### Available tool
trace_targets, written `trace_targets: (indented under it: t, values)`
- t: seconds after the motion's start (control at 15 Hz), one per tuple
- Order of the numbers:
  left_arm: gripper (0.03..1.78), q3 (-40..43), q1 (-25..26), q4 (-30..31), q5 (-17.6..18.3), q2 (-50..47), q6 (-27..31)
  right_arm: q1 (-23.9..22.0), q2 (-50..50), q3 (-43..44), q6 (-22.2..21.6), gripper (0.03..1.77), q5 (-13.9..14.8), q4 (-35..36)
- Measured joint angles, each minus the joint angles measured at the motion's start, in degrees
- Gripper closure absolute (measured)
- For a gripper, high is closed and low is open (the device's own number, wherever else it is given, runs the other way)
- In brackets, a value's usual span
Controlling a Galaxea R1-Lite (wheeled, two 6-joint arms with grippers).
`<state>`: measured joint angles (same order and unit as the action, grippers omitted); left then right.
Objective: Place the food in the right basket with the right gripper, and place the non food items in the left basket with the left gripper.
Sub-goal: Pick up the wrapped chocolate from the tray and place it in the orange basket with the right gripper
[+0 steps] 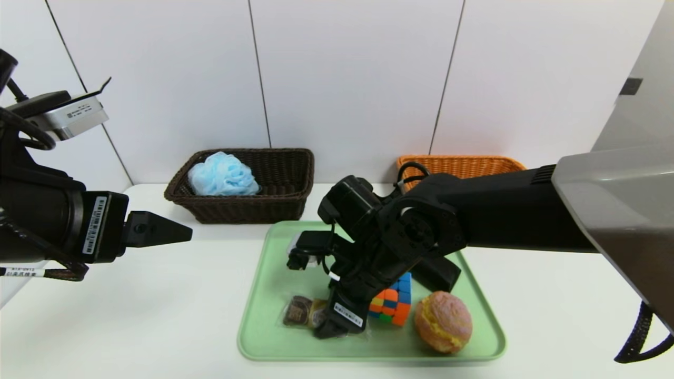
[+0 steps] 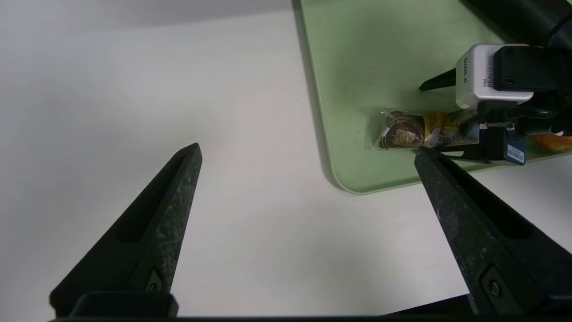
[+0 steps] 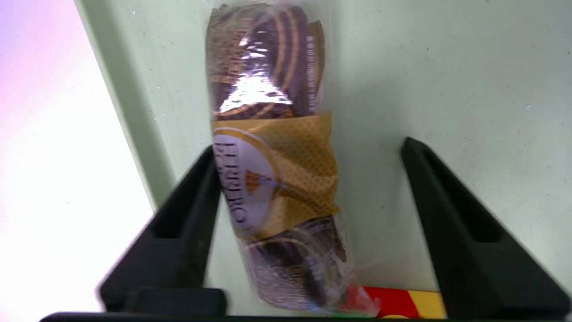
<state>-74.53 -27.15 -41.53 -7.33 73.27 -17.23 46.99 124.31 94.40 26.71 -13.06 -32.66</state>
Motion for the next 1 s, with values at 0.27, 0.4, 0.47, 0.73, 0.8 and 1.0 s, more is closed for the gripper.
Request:
trace_targets:
  t: [0.27,0.4,0.47,0.73,0.8,1.0]
  values:
    - [0.12,0.0,0.0,0.0,0.0,0.0,0.0,0.0,-0.2,0.0,0.1,0.99,0.0,-0.2]
    - [0.12,0.0,0.0,0.0,0.0,0.0,0.0,0.0,-0.5,0.0,0.2,1.65,0.0,-0.2]
    - [0.12,0.0,0.0,0.0,0.0,0.0,0.0,0.0,-0.7,0.0,0.2,1.61,0.0,-0.3]
    - [0.12,0.0,0.0,0.0,-0.1,-0.1,0.1,0.0,-2.0,0.1,0.3,1.61,0.0,0.3]
    - [0.12,-0.1,0.0,0.0,-0.1,-0.1,0.2,0.0,-2.6,0.2,0.1,1.61,0.0,0.7]
    - [0.12,-0.2,0.3,0.0,-0.1,-0.3,0.2,-0.1,-5.6,0.7,-0.4,1.61,0.1,4.3]
